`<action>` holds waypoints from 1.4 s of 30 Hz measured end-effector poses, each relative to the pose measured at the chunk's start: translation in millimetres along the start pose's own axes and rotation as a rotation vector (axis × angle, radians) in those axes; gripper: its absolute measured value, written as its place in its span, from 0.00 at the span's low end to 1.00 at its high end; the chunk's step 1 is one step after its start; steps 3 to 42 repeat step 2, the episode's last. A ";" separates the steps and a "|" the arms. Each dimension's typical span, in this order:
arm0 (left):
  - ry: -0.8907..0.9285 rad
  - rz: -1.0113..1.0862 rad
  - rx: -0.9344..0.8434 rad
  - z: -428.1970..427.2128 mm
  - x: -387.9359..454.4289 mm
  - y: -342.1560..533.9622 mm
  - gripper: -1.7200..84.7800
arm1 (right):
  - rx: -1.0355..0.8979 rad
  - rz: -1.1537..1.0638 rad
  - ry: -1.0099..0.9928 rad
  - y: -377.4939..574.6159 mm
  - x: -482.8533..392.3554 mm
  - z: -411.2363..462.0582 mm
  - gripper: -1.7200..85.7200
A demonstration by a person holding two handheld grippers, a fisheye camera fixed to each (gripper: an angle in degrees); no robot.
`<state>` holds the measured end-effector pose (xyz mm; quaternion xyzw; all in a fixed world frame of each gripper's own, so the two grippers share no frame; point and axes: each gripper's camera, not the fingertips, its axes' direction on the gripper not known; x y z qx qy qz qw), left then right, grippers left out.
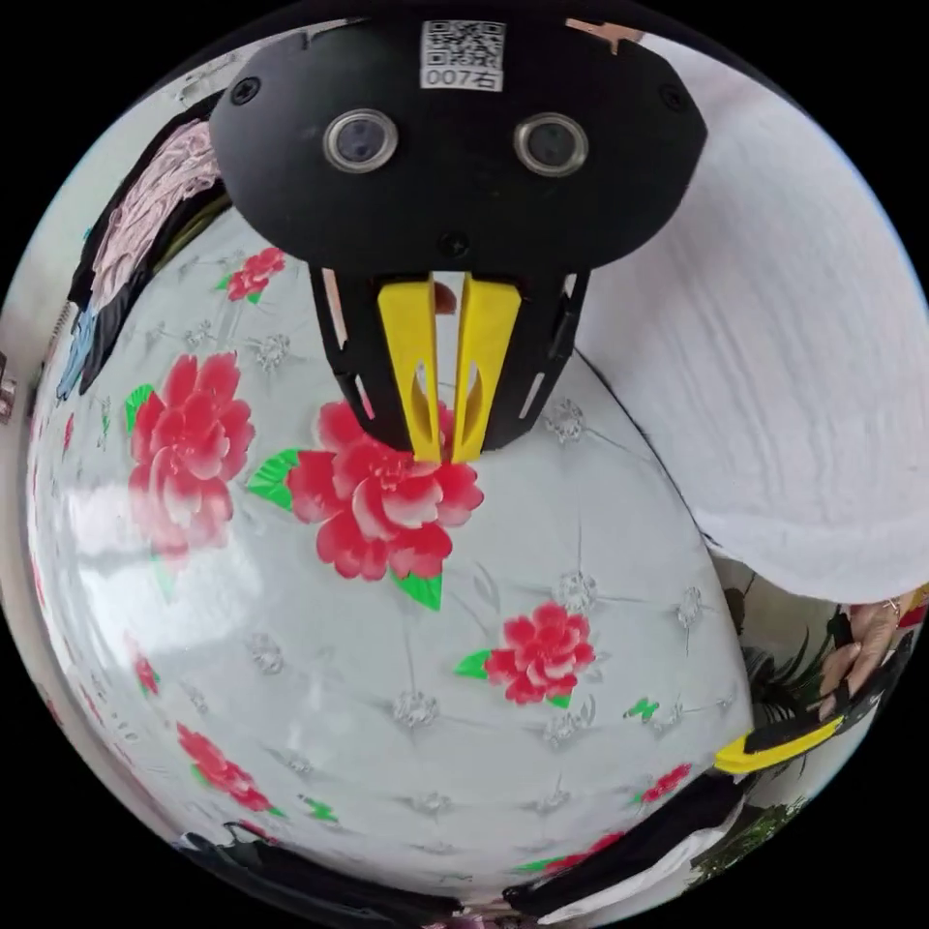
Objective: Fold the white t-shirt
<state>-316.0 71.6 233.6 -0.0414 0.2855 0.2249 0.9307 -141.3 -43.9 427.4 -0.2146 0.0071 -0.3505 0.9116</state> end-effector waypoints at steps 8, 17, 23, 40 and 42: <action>0.035 0.021 -0.028 20.2 33.3 -12.6 0.09 | 0.071 0.033 -0.020 8.7 2.4 -5.3 0.02; 0.035 0.021 -0.028 20.2 33.3 -12.6 0.09 | 0.071 0.033 -0.020 8.7 2.4 -5.3 0.02; 0.035 0.021 -0.028 20.2 33.3 -12.6 0.09 | 0.071 0.033 -0.020 8.7 2.4 -5.3 0.02; 0.035 0.021 -0.028 20.2 33.3 -12.6 0.09 | 0.071 0.033 -0.020 8.7 2.4 -5.3 0.02; 0.035 0.021 -0.028 20.2 33.3 -12.6 0.09 | 0.071 0.033 -0.020 8.7 2.4 -5.3 0.02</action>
